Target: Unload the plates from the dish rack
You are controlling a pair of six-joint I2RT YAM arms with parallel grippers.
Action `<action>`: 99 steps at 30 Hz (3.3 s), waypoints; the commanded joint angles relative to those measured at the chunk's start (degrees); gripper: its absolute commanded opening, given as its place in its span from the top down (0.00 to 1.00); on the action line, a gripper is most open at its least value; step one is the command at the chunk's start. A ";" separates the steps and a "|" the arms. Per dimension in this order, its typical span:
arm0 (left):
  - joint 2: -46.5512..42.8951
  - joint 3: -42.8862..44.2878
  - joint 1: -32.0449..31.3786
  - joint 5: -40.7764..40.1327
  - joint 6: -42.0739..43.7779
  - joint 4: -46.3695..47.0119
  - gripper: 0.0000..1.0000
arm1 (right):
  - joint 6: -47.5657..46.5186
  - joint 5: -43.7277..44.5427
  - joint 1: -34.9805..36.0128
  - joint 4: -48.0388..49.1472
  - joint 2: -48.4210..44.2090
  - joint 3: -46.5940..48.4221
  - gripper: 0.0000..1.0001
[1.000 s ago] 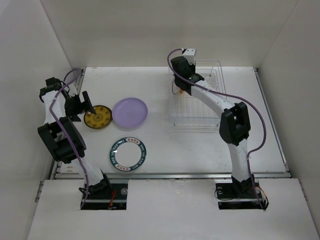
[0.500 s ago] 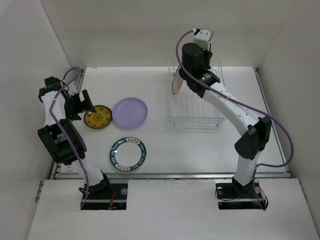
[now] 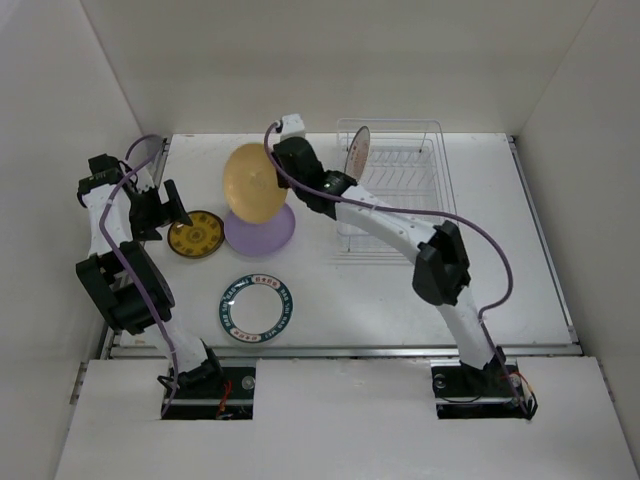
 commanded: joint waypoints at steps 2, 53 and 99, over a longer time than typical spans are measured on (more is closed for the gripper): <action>-1.80 -0.77 0.11 -0.21 0.28 0.20 0.09 | 9.41 -11.50 -0.58 -4.52 2.34 2.40 1.00; -2.86 0.46 0.11 -1.88 0.28 -1.03 0.09 | 14.97 -0.60 -22.81 -12.78 0.14 -0.68 0.34; -10.77 6.44 0.11 -2.13 0.72 -5.86 0.08 | 11.79 -45.07 1.34 0.29 -21.49 -35.48 1.00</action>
